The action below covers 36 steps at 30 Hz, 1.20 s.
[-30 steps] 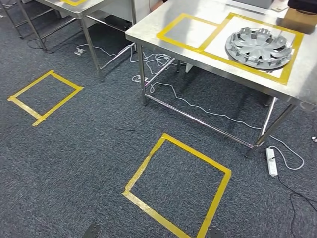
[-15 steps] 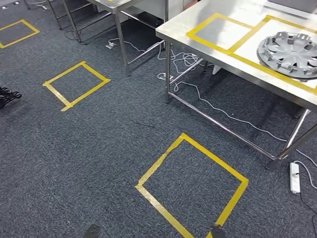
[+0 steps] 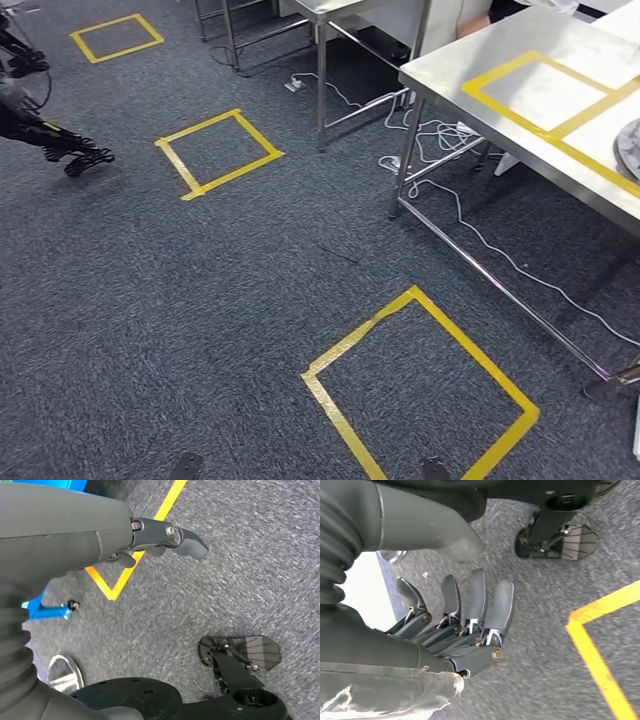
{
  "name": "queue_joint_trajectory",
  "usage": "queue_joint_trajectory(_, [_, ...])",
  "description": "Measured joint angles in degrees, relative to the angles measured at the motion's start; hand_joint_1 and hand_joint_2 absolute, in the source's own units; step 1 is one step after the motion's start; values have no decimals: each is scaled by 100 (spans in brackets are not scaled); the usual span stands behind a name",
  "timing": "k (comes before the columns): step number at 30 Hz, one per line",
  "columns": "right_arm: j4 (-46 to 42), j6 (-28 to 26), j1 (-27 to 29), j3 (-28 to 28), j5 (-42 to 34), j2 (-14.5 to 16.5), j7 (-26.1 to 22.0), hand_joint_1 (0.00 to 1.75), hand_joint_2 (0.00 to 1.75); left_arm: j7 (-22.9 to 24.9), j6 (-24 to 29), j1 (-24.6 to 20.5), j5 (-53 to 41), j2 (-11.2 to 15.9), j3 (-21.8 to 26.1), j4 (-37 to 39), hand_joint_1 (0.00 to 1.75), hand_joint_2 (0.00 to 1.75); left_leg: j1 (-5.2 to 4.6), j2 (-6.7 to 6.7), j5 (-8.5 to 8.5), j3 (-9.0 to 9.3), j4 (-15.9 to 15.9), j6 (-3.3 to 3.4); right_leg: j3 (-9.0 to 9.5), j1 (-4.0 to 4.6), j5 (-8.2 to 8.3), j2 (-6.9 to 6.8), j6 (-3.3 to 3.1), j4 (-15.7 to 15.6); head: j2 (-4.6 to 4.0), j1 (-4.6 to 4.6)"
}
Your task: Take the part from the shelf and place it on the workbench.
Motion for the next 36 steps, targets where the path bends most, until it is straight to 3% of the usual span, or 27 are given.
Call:
queue_joint_trajectory(2, [3, 1, -1, 1, -1, 0, 1, 175, 175, -41, -1, -4, 0, 2, -3, 0, 0, 175, 6, -126, 20, -36, 9, -71, 170, -25, 109, 205, -9, -399, 0, -3])
queue_joint_trajectory(4, [4, 1, -3, 1, -6, -1, 9, 175, 175, -84, 2, 12, 0, 5, -6, 0, 0, 175, 31, -215, 59, -77, -12, -150, 178, -7, 121, 153, -60, -418, 0, -5])
queue_joint_trajectory(6, [4, -1, -6, -2, -12, -3, 13, 175, 175, -100, 0, 36, 0, 8, -6, 0, 0, 175, 31, -29, -12, -137, 72, -209, 187, -3, 161, 54, -142, -451, 0, -19])
queue_joint_trajectory(8, [4, -2, 3, -2, -11, -4, 8, 87, 87, -98, 5, 25, 0, 9, -7, 0, 0, 175, 12, 299, -333, -384, 593, -244, 191, 1, 184, -56, -194, -478, 0, -45])
queue_joint_trajectory(10, [4, -1, 31, -2, -6, -4, 11, 0, 0, -58, 51, -3, 4, 9, -14, 0, 0, 175, 12, 418, -682, -750, 1368, -270, 181, 11, 182, -176, -209, -479, 0, -55])
queue_joint_trajectory(11, [4, -1, 41, -2, -3, -4, 14, 0, 0, -24, 99, -7, 14, 11, -20, 0, 0, 175, 14, 430, -730, -849, 1594, -278, 179, 12, 180, -226, -212, -479, 0, -55])
queue_joint_trajectory(12, [4, -2, 41, -2, -1, -4, 15, 0, 0, 4, 157, -4, 25, 14, -24, 0, 0, 131, 16, 433, -664, -839, 1601, -281, 179, 11, 179, -262, -212, -478, 0, -56])
queue_joint_trajectory(13, [4, -4, 35, -3, 0, -4, 15, 0, 0, 18, 217, 1, 35, 18, -28, 0, 0, 87, 19, 437, -503, -708, 1375, -280, 184, 8, 176, -286, -207, -478, 0, -56])
queue_joint_trajectory(15, [4, -9, 18, -4, 3, -4, 13, 0, 0, 22, 304, -1, 41, 22, -32, 0, 0, 0, 16, 521, -157, -278, 604, -276, 198, 20, 157, -325, -172, -467, 0, -62])
queue_joint_trajectory(17, [4, -11, 14, -4, 15, -4, 7, 0, 0, 40, 318, -30, 37, 15, -34, 0, 0, 0, 2, 606, -46, -17, 97, -217, 197, 55, 134, -364, -114, -455, 0, -65])
queue_joint_trajectory(21, [4, -12, 8, -4, 44, -4, 2, 0, 0, 101, 295, -33, 33, 7, -34, 0, 0, 0, -12, 531, -47, -1, -4, -37, 183, 49, 54, -411, 4, -404, 0, -43])
queue_joint_trajectory(23, [4, -10, -1, -4, 60, -4, 2, 0, 0, 130, 293, -26, 33, 3, -34, 0, 0, 0, 0, 483, -37, 6, -18, 29, -37, 39, -238, -344, 42, 83, 0, -20])
queue_joint_trajectory(25, [4, -7, 2, -4, 69, -4, 2, 0, 0, 142, 291, -24, 33, -1, -34, 0, 0, 0, -7, 427, -40, 5, -17, 55, -419, 41, -593, -305, 52, 881, 0, 1])
queue_joint_trajectory(26, [4, -5, 6, -4, 72, -4, 2, 0, 0, 146, 290, -20, 33, -2, -34, 0, 0, 0, -11, 392, -41, 8, -17, 56, -559, 42, -659, -300, 51, 1148, 0, 2])
queue_joint_trajectory(27, [4, -3, 9, -4, 75, -4, 2, 0, 0, 151, 290, -17, 33, -2, -34, 0, 0, 0, -14, 351, -41, 13, -17, 56, -602, 42, -608, -297, 45, 1206, 0, 4])
queue_joint_trajectory(29, [4, -2, 10, -4, 80, -4, 2, 0, 0, 157, 287, -18, 33, -4, -34, 0, 0, 0, -14, 250, -41, 31, -16, 52, -364, 39, -220, -243, 17, 661, 0, 4])
queue_joint_trajectory(31, [5, -2, 6, -4, 82, -4, 2, 0, 0, 157, 283, -26, 34, -11, -34, 0, 0, 0, -19, 149, -41, 32, -5, 23, -7, 20, 98, -31, -17, -108, 0, 4])
queue_joint_trajectory(33, [6, -2, 2, -4, 83, -4, 7, 0, 0, 157, 281, -27, 33, -14, -34, 0, 0, 0, -13, 65, -19, -2, -3, -48, 137, 17, 155, 107, -43, -423, 0, 2])
queue_joint_trajectory(35, [7, -2, 0, -7, 83, -5, 13, 0, 0, 160, 281, -11, 33, -13, -34, 0, 0, 0, 9, 9, 14, -34, -16, -127, 144, 28, 175, 43, -92, -453, 0, 3])
queue_joint_trajectory(36, [7, -2, -3, -9, 83, -5, 15, 0, 0, 162, 281, -3, 33, -12, -34, 0, 0, 0, 9, 57, -10, -58, 18, -159, 152, 25, 193, 0, -130, -475, 0, -1])
